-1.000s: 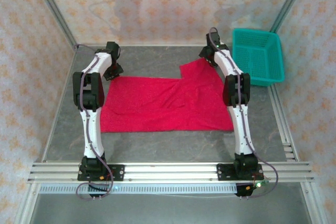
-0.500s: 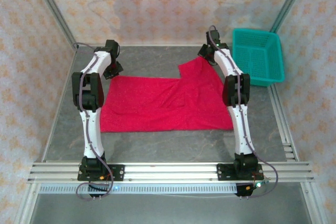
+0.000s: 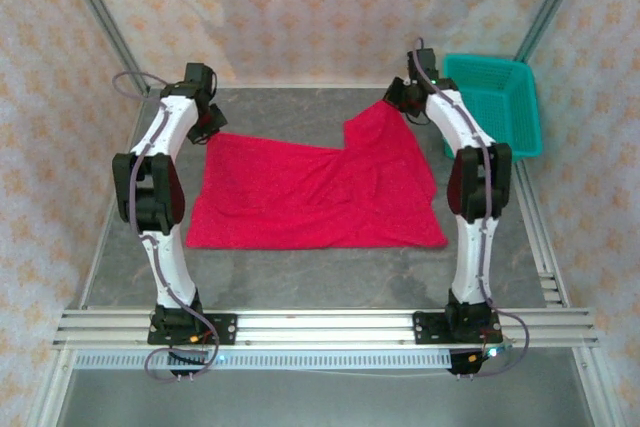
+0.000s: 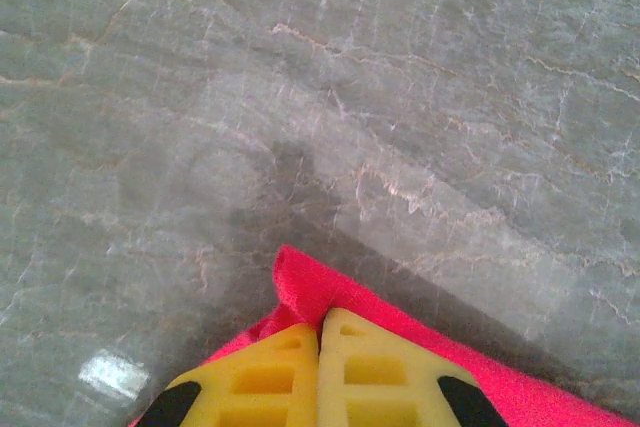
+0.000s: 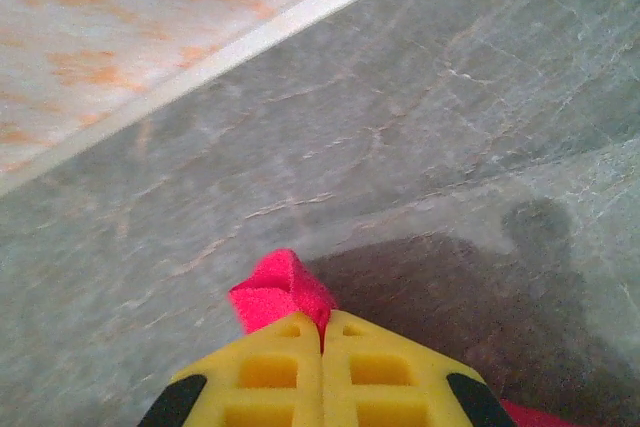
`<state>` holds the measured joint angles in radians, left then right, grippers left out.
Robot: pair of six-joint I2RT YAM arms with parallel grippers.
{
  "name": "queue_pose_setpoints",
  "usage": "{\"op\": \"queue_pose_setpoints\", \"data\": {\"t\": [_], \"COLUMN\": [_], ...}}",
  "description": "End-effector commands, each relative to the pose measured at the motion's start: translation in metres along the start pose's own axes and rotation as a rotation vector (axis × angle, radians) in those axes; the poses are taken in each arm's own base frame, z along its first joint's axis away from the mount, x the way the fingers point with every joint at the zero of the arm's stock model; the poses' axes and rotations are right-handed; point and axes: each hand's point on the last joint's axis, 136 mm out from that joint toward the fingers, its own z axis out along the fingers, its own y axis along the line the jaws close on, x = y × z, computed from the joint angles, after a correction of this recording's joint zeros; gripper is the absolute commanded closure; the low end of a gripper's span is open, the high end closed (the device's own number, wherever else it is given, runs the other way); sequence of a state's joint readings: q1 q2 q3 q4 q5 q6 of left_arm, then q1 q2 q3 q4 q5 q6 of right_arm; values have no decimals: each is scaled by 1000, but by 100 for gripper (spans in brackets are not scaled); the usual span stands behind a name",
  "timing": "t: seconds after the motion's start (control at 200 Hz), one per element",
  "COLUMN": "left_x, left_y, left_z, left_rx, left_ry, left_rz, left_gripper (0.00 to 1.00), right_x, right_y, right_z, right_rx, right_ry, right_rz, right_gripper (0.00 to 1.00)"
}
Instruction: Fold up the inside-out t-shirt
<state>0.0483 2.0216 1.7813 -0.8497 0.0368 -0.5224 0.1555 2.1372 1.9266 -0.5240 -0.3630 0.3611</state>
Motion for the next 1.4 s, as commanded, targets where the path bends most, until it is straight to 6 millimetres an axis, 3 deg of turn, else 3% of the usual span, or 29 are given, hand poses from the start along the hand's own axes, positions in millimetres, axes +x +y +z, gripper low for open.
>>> {"op": "queue_pose_setpoints", "data": {"t": [0.0, 0.17, 0.19, 0.285, 0.655, 1.026, 1.396], "left_x": [2, 19, 17, 26, 45, 60, 66], "left_y": [11, 23, 23, 29, 61, 87, 106], "left_z": [-6, -4, -15, -19, -33, -34, -37], "left_rx": [-9, -25, -10, -9, -81, -159, -211], "left_ry": [-22, -5, -27, -25, -53, -60, -78], "left_rz": [-16, -14, -17, -17, -14, -10, -17], "left_gripper": [100, 100, 100, 100, 100, 100, 100], "right_x": [4, 43, 48, 68, 111, 156, 174], "right_y": [15, 0, -1, -12, -38, -83, -124], "right_z": [-36, -70, -75, -93, -160, -185, -199], "right_rx": [-76, -97, -100, -98, -67, 54, 195], "right_ry": [-43, -33, -33, -35, -92, -90, -118], "right_rz": [-24, 1, 5, 15, 7, -1, 4], "right_gripper": [100, 100, 100, 100, 100, 100, 100]}}
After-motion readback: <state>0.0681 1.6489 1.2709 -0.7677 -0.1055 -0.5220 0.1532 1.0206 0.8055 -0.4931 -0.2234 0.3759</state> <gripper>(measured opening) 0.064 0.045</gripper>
